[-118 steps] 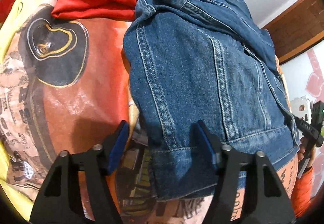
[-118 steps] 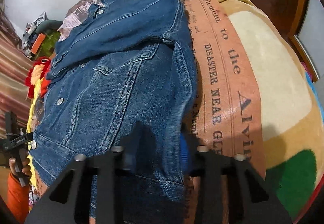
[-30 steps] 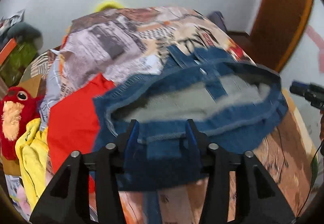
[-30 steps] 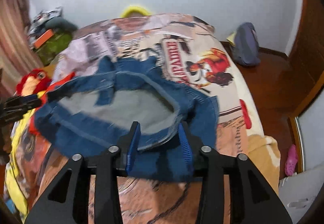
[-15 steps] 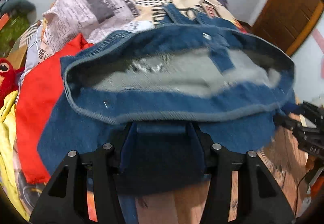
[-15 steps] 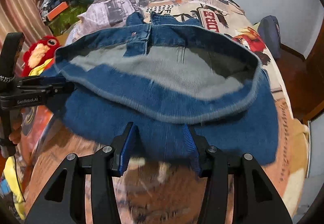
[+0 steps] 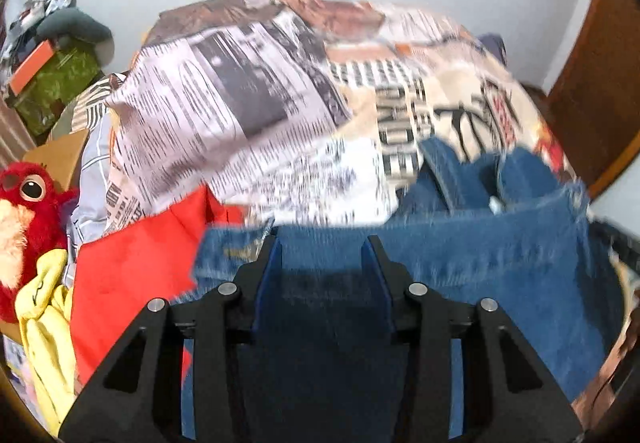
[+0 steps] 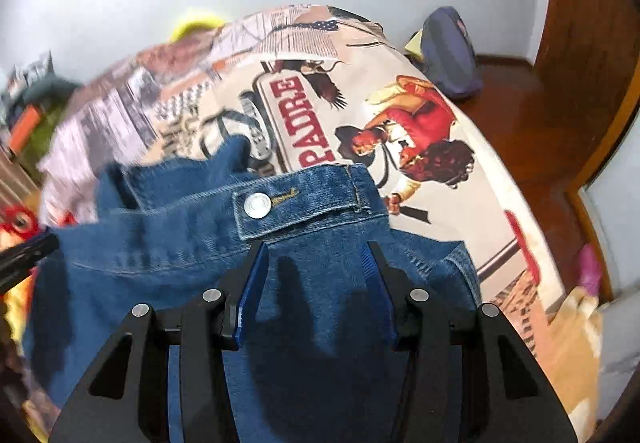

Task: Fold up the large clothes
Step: 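Lower the folded hem onto the jacket and open both grippers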

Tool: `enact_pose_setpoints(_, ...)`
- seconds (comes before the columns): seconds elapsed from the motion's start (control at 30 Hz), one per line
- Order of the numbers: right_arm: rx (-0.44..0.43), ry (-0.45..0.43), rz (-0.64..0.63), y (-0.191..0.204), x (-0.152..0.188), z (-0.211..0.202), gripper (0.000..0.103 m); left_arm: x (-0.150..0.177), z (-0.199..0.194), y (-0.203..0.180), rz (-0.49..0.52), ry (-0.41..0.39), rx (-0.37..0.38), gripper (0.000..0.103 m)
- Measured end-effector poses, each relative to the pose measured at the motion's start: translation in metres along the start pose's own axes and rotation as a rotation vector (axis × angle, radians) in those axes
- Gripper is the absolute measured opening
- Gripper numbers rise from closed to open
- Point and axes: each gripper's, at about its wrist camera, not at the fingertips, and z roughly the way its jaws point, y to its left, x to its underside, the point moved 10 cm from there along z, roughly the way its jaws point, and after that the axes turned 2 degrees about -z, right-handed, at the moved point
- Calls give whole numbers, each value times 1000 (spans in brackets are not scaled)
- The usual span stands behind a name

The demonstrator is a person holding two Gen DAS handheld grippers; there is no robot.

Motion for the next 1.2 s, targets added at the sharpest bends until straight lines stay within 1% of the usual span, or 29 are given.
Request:
enact_pose_setpoints(0.07,-28,-14,4,2,6,-12,45,-8,-6,2,-11,-15,5,44)
enact_pose_setpoints(0.13,-46,-12,-22,9,12,-18,45,-14,-17,3,15,-37,-19,44)
enact_pose_setpoints(0.17,-57,-10,-44,15,17,-24,45,-19,-29,7,22,-81,-47,45)
enact_pose_setpoints(0.2,-66,-10,-59,19,21,-27,45,-24,-42,12,21,-125,-86,52)
enact_pose_setpoints(0.23,-81,-11,-79,26,26,-32,45,-27,-52,15,20,-150,-96,60)
enact_pose_setpoints(0.3,-113,-11,-126,41,34,-40,45,-30,-72,16,11,-180,-53,63)
enact_pose_setpoints(0.4,-149,-7,-177,62,47,-47,45,-22,-88,13,25,-161,-8,64)
enact_pose_setpoints(0.47,-175,-5,-205,76,56,-51,45,-8,-92,8,42,-132,13,67)
enact_pose_setpoints(0.63,-235,27,-244,103,83,-50,46,51,-82,-21,67,-17,102,69)
enact_pose_setpoints(0.7,-226,46,-281,109,94,-46,48,74,-72,-32,79,25,121,69)
enact_pose_setpoints(0.73,-208,56,-308,110,100,-42,50,84,-66,-38,85,44,124,69)
enact_pose_setpoints(0.77,-185,70,-331,109,105,-37,55,94,-60,-42,92,62,125,69)
enact_pose_setpoints(0.83,-128,108,-367,101,114,-26,62,115,-47,-48,116,96,108,69)
enact_pose_setpoints(0.9,-113,117,-371,91,119,-20,69,135,-33,-49,153,121,75,70)
enact_pose_setpoints(0.93,-111,106,-361,87,119,-21,75,139,-33,-47,163,93,62,76)
enact_pose_setpoints(0.97,-98,99,-344,79,118,-23,78,140,-35,-43,159,66,52,79)
enact_pose_setpoints(1.07,-68,84,-327,62,118,-29,78,146,-42,-34,159,49,30,80)
enact_pose_setpoints(1.17,14,73,-349,42,121,-36,79,151,-50,-21,148,40,12,81)
enact_pose_setpoints(1.2,0,61,-352,38,121,-40,79,153,-52,-14,134,41,8,83)
